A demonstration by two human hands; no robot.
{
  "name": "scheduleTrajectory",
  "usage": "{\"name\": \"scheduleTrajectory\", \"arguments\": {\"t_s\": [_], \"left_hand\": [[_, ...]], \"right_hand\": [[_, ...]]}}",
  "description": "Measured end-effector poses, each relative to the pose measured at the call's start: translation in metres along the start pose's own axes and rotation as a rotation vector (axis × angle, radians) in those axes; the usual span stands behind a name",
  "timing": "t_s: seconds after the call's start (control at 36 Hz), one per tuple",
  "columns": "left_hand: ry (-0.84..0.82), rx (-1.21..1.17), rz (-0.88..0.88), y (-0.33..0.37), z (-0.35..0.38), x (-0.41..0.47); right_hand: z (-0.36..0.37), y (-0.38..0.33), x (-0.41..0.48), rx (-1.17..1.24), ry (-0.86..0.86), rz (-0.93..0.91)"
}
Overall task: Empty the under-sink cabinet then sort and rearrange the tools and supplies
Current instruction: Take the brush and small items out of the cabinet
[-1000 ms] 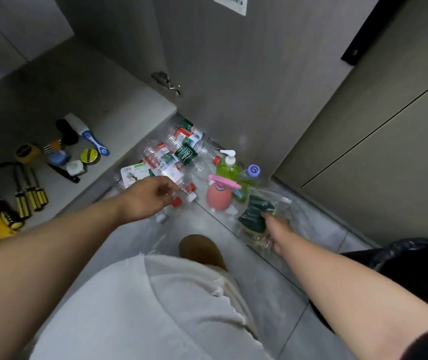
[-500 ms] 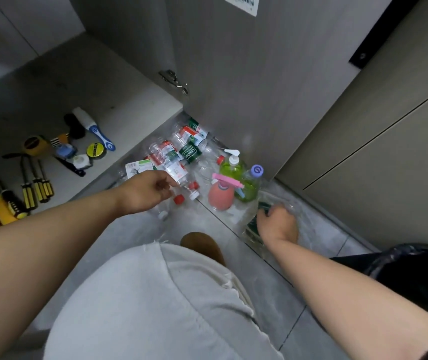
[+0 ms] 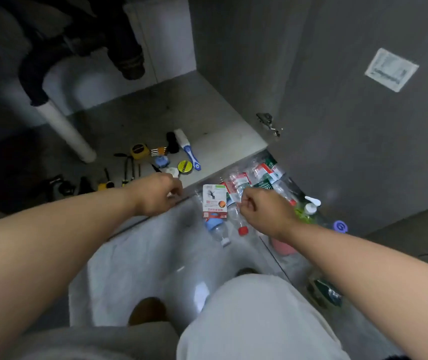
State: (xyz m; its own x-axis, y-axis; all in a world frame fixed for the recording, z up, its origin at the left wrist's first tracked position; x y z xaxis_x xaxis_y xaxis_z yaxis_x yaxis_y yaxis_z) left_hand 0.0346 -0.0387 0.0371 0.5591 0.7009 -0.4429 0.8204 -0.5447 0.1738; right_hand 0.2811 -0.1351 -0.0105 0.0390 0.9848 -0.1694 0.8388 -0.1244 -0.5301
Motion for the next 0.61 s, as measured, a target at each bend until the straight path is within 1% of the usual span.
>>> {"name": "scheduleTrajectory", "arguments": {"t_s": [0.08, 0.14, 0.25, 0.33, 0.44, 0.56, 0.61], "left_hand": [[-0.026, 0.001, -0.048, -0.034, 0.002, -0.006], [-0.042, 0.005, -0.08, -0.054, 0.007, -0.004], [-0.049, -0.038, -0.132, -0.087, 0.025, 0.009], [-0.015, -0.134, -0.157, -0.102, 0.04, 0.026], [0.095, -0.256, -0.177, -0.114, 0.055, 0.056], [0.207, -0.379, -0.201, -0.124, 0.06, 0.085], [0.243, -0.408, -0.199, -0.131, 0.061, 0.098]], "right_hand": [[0.013, -0.021, 0.036, -0.077, -0.144, -0.064], [0.025, -0.03, 0.059, -0.142, -0.24, -0.075], [0.047, -0.045, 0.103, -0.165, -0.335, -0.079], [0.061, -0.053, 0.131, -0.192, -0.336, -0.107], [0.074, -0.061, 0.163, -0.187, -0.259, -0.17], [0.087, -0.068, 0.185, -0.241, -0.201, -0.245], [0.096, -0.074, 0.193, -0.231, -0.185, -0.296]]}}
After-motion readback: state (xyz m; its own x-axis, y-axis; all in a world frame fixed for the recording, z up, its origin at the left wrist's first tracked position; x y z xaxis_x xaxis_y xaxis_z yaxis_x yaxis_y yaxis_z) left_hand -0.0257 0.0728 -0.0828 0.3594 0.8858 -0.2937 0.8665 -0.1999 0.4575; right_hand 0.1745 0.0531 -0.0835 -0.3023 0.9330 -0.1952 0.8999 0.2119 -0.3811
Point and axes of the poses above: each hand's wrist, its own x-axis towards the middle knuckle, its own z-axis out of the palm, y = z × x, the point moved 3 cm from there along x, towards the middle knuckle, and after that the axes turned 2 degrees about z, right-handed, at the moved point
